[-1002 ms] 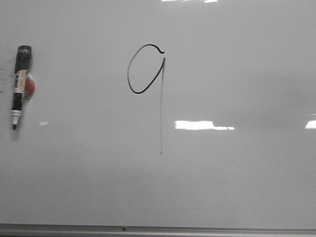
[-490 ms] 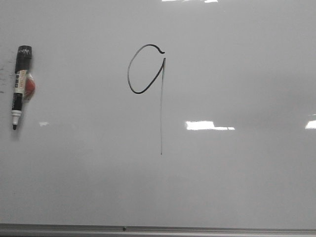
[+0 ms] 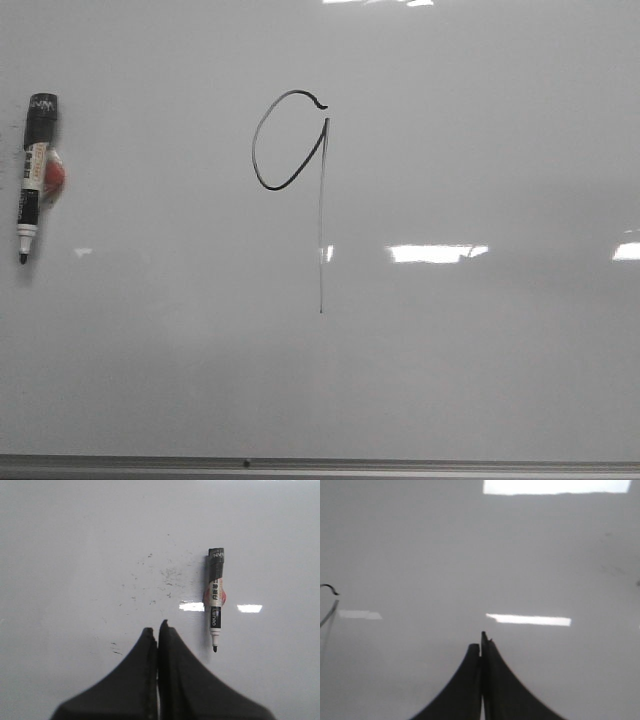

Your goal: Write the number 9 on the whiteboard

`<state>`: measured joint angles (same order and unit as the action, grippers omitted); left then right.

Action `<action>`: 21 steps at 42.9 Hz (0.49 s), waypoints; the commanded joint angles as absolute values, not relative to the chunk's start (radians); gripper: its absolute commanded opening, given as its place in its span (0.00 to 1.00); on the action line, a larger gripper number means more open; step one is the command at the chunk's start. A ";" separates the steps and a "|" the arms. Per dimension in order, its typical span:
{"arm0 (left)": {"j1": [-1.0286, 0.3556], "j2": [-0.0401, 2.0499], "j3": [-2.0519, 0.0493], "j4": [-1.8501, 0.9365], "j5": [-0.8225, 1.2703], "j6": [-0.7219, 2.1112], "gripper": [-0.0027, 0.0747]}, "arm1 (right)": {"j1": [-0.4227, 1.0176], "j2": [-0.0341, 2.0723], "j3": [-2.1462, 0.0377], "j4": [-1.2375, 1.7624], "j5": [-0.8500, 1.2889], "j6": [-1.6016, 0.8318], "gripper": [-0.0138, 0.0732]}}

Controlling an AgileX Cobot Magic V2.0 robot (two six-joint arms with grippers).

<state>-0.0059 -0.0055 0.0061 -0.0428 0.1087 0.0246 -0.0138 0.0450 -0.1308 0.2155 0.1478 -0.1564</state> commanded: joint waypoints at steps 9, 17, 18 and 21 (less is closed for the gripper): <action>-0.005 -0.025 0.009 -0.040 0.036 0.013 0.01 | -0.078 -0.030 -0.005 0.060 0.058 -0.021 0.04; -0.005 -0.025 0.009 -0.040 0.036 0.013 0.01 | -0.078 -0.030 0.024 0.061 0.067 -0.021 0.04; -0.005 -0.025 0.009 -0.040 0.036 0.013 0.01 | -0.078 -0.030 0.024 0.061 0.067 -0.021 0.04; -0.005 -0.025 0.009 -0.040 0.036 0.013 0.01 | -0.078 -0.030 0.024 0.061 0.067 -0.021 0.04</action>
